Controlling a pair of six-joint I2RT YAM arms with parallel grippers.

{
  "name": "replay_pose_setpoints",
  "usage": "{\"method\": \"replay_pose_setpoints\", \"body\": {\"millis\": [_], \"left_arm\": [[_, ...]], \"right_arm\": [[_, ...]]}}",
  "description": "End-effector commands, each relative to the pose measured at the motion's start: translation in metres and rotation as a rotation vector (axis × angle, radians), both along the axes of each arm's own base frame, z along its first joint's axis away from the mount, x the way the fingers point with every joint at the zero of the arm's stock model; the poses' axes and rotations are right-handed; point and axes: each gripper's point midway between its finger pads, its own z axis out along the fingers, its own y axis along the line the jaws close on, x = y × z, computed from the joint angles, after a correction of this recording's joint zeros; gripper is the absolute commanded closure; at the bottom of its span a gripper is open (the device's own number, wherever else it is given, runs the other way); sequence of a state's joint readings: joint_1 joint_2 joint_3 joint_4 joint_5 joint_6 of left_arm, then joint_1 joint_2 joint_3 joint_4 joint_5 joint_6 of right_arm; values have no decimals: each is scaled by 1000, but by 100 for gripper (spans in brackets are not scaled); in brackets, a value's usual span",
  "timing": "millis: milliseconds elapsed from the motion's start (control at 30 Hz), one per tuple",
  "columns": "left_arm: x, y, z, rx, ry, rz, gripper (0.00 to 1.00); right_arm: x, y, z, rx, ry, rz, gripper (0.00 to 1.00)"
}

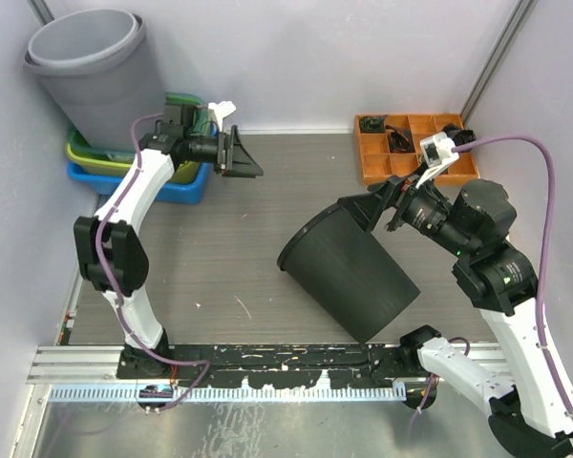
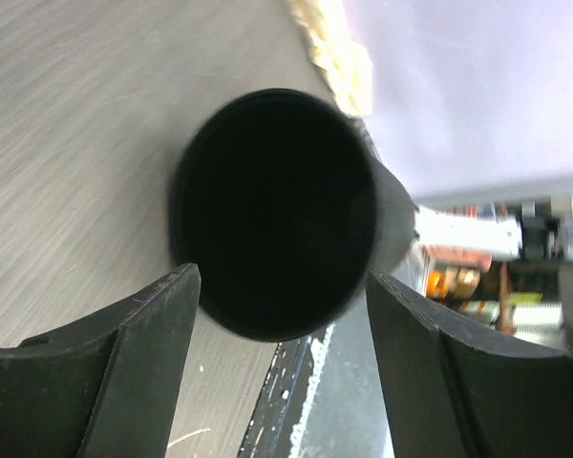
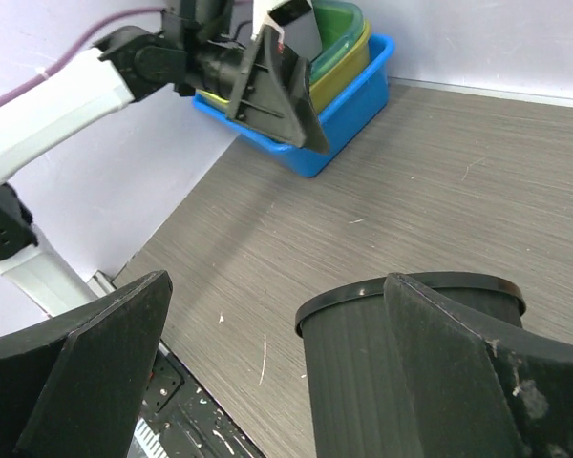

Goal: Turn the large container upside down

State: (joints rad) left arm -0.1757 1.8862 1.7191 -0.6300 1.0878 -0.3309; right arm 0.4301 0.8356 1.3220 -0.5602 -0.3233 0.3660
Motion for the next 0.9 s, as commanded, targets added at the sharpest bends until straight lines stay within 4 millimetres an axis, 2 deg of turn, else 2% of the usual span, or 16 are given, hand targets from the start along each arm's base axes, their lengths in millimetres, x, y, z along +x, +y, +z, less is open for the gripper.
{"method": "replay_pose_setpoints", "body": {"millis": [0,100,267,433,867], "left_arm": [[-61,-44,47,-162,-250,-323,28],[-82,-58,45,-146,-285,-412,28],[-119,-64,21,-91,-259,-518,28],[-154,-54,-3,-36,-265,-614,29],[-237,-30,-8,-56,-169,-756,29]], "right_arm": [[1,-1,7,1,-30,-6,0],[-3,-3,7,7,-35,-10,0],[-6,-9,5,3,-39,-30,0],[-6,-8,1,-4,-32,-24,0],[-6,-6,-6,3,-18,-14,0]]}}
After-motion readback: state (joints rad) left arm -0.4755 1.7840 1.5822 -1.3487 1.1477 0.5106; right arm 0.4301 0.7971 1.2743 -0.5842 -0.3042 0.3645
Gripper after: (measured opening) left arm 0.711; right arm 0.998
